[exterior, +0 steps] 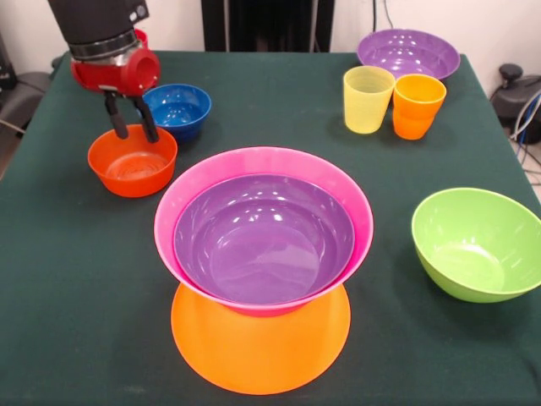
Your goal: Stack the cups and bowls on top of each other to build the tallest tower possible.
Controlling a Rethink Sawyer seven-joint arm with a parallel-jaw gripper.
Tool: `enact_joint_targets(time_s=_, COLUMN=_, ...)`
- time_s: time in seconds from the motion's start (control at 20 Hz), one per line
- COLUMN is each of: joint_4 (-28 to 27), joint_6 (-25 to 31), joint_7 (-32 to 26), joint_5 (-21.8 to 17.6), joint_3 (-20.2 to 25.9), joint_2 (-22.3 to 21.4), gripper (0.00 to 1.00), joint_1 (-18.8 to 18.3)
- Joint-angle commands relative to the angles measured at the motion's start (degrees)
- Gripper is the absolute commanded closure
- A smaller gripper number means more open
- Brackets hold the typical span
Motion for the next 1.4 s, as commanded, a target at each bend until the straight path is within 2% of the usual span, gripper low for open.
enact_joint_targets(time_s=0.05, joint_4=-4.55, joint_6=-3.04, joint_7=-6.91, joint_5=-7.29, joint_3=-3.53, joint_2=3.91, gripper=0.00, joint_1=3.97)
enact_joint_targets(time_s=0.7, joint_4=-2.98, joint_6=1.28, joint_7=-7.29, joint_5=-4.98, joint_3=-1.41, joint_2=-0.26, gripper=0.00, joint_1=3.16)
enact_joint_targets(time_s=1.15, joint_4=-2.80, joint_6=5.57, joint_7=-11.19, joint_5=-3.00, joint_3=0.34, joint_2=-4.47, gripper=0.00, joint_1=1.17)
enact_joint_targets(time_s=1.4, joint_4=-3.37, joint_6=5.87, joint_7=-12.31, joint_5=-3.39, joint_3=0.36, joint_2=-3.36, gripper=0.00, joint_1=0.38)
